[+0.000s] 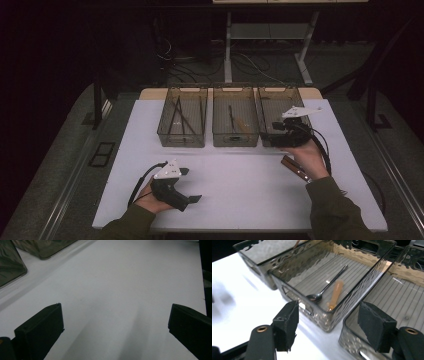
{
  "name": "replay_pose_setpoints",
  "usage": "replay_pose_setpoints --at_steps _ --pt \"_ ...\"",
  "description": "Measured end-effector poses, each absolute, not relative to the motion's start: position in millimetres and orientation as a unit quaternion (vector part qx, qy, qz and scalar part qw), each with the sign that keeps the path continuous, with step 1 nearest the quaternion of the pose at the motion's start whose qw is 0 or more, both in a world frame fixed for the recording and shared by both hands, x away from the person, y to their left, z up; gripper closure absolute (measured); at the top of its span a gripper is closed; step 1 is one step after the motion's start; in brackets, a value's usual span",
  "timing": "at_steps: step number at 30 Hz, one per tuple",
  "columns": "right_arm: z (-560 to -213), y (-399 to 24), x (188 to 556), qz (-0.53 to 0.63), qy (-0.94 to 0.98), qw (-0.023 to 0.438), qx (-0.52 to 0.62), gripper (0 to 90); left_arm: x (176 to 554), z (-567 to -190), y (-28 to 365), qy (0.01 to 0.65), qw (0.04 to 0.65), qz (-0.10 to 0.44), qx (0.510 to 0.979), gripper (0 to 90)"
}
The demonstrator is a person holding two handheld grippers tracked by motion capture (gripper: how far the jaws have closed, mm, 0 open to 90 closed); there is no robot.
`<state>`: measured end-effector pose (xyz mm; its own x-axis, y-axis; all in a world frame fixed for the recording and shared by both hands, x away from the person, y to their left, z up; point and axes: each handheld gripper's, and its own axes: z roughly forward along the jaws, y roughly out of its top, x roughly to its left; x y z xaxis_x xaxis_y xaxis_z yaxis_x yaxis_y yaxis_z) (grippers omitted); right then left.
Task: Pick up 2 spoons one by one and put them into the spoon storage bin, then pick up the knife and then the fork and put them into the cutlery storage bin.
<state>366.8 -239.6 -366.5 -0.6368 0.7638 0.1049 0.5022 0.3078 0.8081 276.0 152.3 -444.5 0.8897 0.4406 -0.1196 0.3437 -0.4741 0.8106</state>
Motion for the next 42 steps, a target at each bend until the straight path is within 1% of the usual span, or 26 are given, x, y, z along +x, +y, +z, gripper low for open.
replay_pose_setpoints --at_steps 7,16,24,26,29,34,40,42 --pt "-373 -254 351 0.432 0.802 0.146 0.386 30.4 276 -445 152 0.230 0.460 0.053 0.856 0.0" --pt "-381 -272 332 0.421 0.814 0.136 0.376 30.8 276 -444 153 0.230 0.460 0.058 0.855 0.0" --pt "-387 -291 316 0.412 0.819 0.128 0.378 35.4 275 -444 153 0.231 0.458 0.057 0.856 0.0" --pt "-388 -295 314 0.405 0.823 0.125 0.379 35.8 275 -444 153 0.231 0.458 0.057 0.857 0.0" --pt "-390 -301 313 0.400 0.826 0.115 0.380 39.4 275 -444 152 0.231 0.457 0.058 0.857 0.0" --pt "-390 -310 310 0.383 0.833 0.110 0.383 41.7 275 -444 152 0.232 0.457 0.057 0.857 0.0" --pt "-393 -320 310 0.364 0.842 0.082 0.390 43.8 275 -444 152 0.232 0.457 0.057 0.857 0.0" --pt "-395 -322 310 0.351 0.848 0.080 0.390 44.5 275 -444 153 0.231 0.457 0.057 0.857 0.0"
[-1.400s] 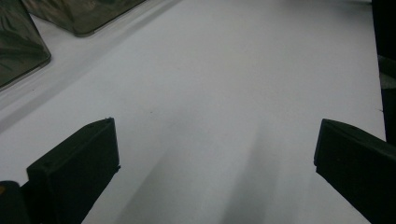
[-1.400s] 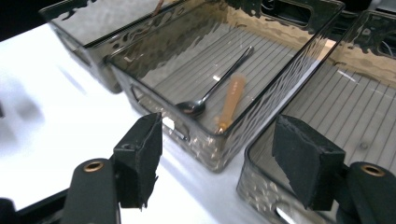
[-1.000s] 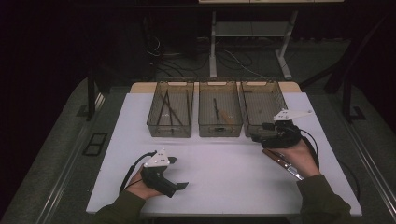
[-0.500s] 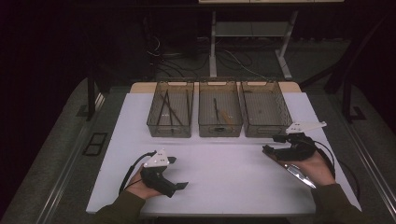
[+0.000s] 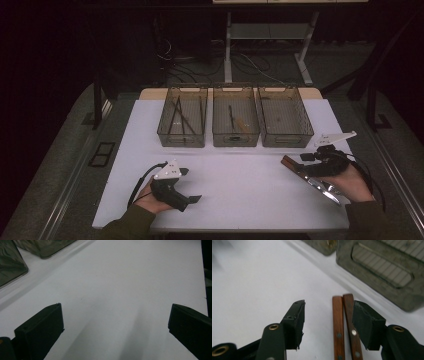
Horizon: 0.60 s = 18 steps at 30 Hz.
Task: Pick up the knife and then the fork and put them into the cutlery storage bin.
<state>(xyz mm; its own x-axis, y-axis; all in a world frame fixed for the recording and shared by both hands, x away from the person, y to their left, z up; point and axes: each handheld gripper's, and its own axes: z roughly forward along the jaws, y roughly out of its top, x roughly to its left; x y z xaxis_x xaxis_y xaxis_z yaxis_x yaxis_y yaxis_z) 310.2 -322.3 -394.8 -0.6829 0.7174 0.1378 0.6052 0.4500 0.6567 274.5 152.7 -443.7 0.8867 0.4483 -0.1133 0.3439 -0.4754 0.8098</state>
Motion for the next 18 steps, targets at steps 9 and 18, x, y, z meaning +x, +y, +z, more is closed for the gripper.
replay_pose_setpoints --at_steps 9,18 --pt "-397.8 -323.0 311.5 0.273 0.881 0.076 0.379 53.8 274.8 -443.5 153.0 0.231 0.458 0.058 0.856 0.0" --pt "-404.1 -319.3 317.8 0.202 0.905 0.056 0.371 63.4 275.0 -443.8 152.9 0.232 0.458 0.058 0.856 0.0"
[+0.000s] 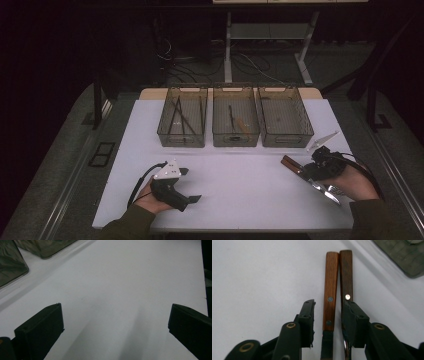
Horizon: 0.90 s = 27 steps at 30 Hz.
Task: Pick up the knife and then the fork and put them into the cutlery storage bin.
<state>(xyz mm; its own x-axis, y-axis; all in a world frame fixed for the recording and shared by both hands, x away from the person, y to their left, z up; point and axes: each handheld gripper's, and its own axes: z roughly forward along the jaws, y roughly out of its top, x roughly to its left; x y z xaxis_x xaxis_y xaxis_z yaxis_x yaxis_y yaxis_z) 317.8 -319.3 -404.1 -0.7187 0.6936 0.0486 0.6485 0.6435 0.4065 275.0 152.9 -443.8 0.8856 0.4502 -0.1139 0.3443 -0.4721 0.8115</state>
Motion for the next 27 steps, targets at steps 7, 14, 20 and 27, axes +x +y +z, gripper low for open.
replay_pose_setpoints --at_steps 7,14,20,27 --pt "-409 -315 322 0.162 0.916 0.045 0.365 67.0 275 -444 153 0.232 0.457 0.057 0.857 0.0" --pt "-415 -313 325 0.137 0.922 0.037 0.360 69.9 275 -444 153 0.231 0.456 0.056 0.857 0.0" --pt "-419 -309 329 0.128 0.925 0.030 0.356 72.1 275 -444 152 0.231 0.457 0.056 0.857 0.0" --pt "-421 -302 330 0.104 0.932 0.032 0.346 73.5 276 -445 152 0.229 0.456 0.055 0.858 0.0"
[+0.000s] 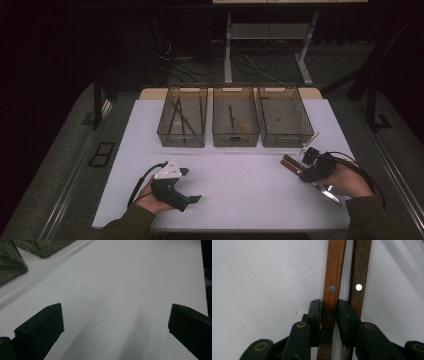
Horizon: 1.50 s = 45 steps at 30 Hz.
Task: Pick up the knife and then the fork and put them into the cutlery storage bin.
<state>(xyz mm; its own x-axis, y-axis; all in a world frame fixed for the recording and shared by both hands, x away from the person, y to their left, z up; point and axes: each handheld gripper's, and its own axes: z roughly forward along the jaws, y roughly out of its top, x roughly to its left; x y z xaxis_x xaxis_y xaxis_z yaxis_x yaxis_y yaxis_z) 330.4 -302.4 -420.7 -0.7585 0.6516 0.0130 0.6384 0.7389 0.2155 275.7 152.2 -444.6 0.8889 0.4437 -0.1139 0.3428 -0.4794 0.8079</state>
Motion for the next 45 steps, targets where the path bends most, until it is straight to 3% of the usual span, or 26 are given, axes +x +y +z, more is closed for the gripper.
replay_pose_setpoints --at_steps 16,45 --pt "-420 -295 330 0.081 0.935 0.037 0.344 77.4 275 -445 152 0.228 0.455 0.055 0.859 0.0" --pt "-384 -322 324 0.269 0.875 0.071 0.397 77.7 277 -443 159 0.237 0.467 0.058 0.850 0.0"
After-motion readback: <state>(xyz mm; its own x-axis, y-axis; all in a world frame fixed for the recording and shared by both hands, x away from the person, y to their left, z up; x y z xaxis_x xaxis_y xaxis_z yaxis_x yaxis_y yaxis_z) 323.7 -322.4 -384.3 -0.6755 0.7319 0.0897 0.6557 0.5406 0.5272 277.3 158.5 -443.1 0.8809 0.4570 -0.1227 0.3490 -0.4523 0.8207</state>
